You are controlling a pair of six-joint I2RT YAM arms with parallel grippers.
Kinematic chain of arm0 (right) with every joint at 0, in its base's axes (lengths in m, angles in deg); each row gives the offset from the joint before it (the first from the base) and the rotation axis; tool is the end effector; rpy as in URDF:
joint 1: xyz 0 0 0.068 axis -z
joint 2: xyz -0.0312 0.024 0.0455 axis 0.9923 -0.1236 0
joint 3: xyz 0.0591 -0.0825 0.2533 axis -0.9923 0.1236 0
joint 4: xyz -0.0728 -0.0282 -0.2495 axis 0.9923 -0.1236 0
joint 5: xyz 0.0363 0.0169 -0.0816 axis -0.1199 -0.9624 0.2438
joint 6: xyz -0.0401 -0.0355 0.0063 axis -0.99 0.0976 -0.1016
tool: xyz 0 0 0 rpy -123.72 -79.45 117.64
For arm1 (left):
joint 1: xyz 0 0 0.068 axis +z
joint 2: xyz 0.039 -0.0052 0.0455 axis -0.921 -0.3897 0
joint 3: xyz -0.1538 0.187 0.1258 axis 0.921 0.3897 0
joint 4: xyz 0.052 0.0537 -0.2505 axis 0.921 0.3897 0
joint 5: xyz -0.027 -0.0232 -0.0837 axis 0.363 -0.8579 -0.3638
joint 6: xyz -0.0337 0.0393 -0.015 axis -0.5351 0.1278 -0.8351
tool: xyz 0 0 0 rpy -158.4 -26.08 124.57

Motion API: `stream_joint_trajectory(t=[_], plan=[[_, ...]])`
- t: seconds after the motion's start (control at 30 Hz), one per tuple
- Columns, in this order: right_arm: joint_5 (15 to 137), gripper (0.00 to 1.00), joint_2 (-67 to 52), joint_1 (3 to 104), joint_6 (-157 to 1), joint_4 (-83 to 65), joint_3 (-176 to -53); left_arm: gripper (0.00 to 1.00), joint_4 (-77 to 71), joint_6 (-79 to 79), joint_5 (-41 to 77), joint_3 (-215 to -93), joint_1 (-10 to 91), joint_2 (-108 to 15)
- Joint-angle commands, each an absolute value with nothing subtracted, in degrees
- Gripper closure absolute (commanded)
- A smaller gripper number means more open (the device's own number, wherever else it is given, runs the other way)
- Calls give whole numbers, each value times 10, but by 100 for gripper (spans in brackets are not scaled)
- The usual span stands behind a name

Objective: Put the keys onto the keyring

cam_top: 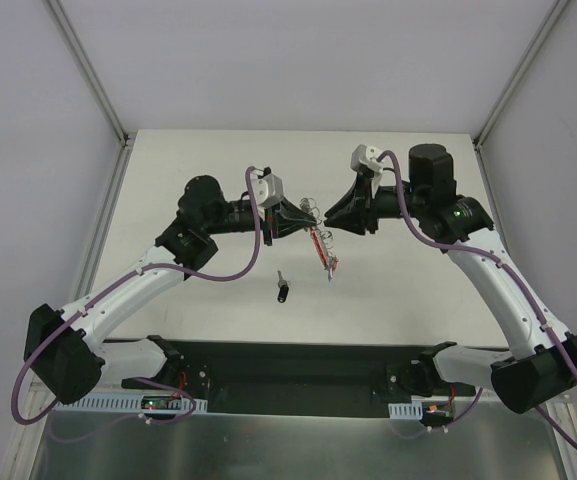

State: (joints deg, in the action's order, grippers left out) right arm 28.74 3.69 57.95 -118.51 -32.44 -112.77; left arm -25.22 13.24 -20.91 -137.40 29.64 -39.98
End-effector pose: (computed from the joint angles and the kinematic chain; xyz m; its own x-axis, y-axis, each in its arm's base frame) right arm 0.2212 0.1351 0.4072 0.2656 -0.2269 -0.9370 -0.9540 0.0781 -0.2894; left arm 0.1997 -0.1856 0.3818 0.1829 -0.1163 -0.9762 0.9796 0.1055 0.1709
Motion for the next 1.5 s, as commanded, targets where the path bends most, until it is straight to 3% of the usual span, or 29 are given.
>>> stream_joint_trajectory(t=[0.0, 0.7, 0.9, 1.03, 1.17, 1.37, 1.47], plan=[[237, 73, 43, 582, -1175, -285, -1129, 100, -316, 118, -202, -1379, 298, -394], [217, 83, 34, 581, -1145, -247, -1124, 100, -376, 66, -217, -1372, 298, -407], [217, 99, 34, 581, -1143, -250, -1121, 100, -380, 69, -220, -1369, 298, -405], [222, 99, 35, 582, -1168, -286, -1136, 100, -344, 88, -222, -1368, 299, -402], [235, 99, 26, 581, -1194, -331, -1165, 89, -290, 130, -216, -1376, 300, -395], [258, 99, 13, 574, -1236, -409, -1202, 84, -241, 167, -207, -1382, 302, -392], [276, 99, 9, 568, -1256, -449, -1220, 77, -228, 179, -206, -1391, 303, -394]])
